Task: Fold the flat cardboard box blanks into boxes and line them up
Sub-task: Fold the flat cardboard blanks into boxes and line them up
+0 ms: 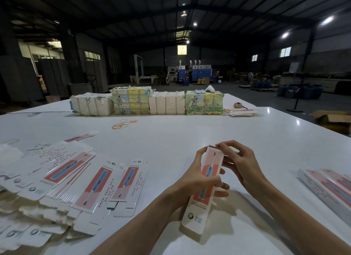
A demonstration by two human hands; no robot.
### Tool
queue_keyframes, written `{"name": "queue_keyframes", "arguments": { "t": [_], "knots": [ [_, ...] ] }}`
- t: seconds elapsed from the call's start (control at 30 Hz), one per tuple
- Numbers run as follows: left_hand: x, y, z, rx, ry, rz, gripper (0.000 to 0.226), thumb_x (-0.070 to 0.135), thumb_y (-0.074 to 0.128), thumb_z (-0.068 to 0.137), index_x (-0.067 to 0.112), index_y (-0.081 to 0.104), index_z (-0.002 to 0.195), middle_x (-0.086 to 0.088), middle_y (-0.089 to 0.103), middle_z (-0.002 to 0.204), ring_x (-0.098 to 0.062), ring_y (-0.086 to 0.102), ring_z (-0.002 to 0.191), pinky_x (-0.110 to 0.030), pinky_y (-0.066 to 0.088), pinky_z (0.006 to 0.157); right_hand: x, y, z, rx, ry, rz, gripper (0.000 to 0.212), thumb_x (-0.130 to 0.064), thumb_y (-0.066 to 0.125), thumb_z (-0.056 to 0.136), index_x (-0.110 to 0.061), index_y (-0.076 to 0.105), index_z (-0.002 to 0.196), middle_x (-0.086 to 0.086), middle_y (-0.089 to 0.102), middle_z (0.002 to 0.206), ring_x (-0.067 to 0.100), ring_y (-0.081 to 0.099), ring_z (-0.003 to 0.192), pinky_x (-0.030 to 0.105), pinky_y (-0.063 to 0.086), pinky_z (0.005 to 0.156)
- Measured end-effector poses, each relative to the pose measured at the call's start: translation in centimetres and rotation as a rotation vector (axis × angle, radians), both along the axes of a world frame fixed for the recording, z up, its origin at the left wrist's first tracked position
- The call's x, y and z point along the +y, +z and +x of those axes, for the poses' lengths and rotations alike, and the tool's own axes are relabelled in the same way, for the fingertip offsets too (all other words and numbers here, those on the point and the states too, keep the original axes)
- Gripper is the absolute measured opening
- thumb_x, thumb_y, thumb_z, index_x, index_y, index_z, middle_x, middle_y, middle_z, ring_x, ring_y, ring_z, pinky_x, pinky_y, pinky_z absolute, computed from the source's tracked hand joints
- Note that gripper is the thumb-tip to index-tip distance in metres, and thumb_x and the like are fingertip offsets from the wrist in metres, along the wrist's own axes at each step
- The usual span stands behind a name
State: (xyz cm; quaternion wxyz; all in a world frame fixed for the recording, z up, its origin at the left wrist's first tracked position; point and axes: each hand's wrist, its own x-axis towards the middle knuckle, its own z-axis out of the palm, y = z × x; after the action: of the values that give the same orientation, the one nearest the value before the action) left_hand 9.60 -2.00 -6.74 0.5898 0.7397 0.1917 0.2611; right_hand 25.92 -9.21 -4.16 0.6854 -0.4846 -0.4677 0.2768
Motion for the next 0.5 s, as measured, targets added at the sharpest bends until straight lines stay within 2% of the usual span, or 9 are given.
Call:
{"name": "queue_keyframes", "arguments": {
  "t": [0.17,0.33,0.5],
  "knots": [
    [0.1,-0.2,0.2,0.014,-0.004,0.075,0.097,0.025,0.086,0.083,0.059,0.02,0.146,0.005,0.059,0.127,-0.007,0.069,0.115,-0.03,0.064,0.078,0.3,-0.1,0.7,0.115,-0.014,-0.051,0.012,-0.016,0.067,0.1,-0.008,0.075,0.105,0.013,0.078,0.099,0.034,0.077,0.095,0.039,0.065,0.073],
    [0.3,-0.6,0.4,0.001,-0.014,0.08,0.113,0.022,0.091,0.081,0.063,0.012,0.149,0.004,0.055,0.131,-0.009,0.068,0.118,-0.035,0.065,0.081,0.2,0.0,1.1,0.107,-0.019,-0.07,0.014,-0.009,0.065,0.101,-0.009,0.078,0.098,0.015,0.077,0.096,0.035,0.076,0.093,0.037,0.064,0.073],
    [0.4,-0.7,0.3,-0.008,-0.029,0.084,0.115,0.026,0.093,0.078,0.069,0.013,0.149,0.003,0.055,0.134,-0.011,0.067,0.12,-0.035,0.065,0.081,0.0,0.3,1.3,0.06,0.0,-0.068,0.018,-0.006,0.062,0.103,-0.007,0.079,0.098,0.016,0.077,0.096,0.034,0.077,0.094,0.038,0.065,0.074]
  ]
}}
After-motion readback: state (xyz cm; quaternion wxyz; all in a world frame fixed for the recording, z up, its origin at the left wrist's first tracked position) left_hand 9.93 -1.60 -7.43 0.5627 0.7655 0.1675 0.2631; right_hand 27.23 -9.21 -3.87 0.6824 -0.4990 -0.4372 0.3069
